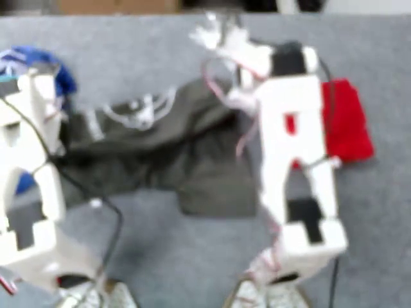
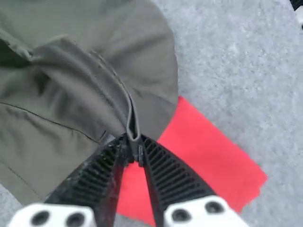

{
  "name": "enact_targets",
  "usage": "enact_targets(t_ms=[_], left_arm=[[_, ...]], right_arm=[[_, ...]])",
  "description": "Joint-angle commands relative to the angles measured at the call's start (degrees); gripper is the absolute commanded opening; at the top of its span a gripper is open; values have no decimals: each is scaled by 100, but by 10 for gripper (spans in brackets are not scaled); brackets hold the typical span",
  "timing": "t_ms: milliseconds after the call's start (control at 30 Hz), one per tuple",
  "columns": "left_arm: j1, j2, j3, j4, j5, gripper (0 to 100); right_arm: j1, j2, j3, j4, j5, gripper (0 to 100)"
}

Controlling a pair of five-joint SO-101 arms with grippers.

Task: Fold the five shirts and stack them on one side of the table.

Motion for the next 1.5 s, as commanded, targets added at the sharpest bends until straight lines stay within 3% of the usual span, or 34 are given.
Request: enact_targets(t_ms=[0,167,333,433,667,933,1467], left_arm=[[18,-488,492,-396,-123,19],[-193,-549,730,-642,-123,19],[-413,-549,730,-343,-308,19],[-387,-549,782,35,-958,19],[-536,-549,800,88,-949,19],[-510,-541,1442,-185,-1160,19],[-905,-549,1090,158,-1433,19]], right_arm=[[13,-1393,2492,-1169,220,2],[-224,-3029,5200,-2435,387,2],[-189,-4101,6501,-2725,360,1],[-198,-4629,6695,-2391,387,1],[-514,-5763,7398,-1846,1020,1],[-743,-6246,8119,-1855,1037,1],[-567,-8154,8602,-914,1160,1]])
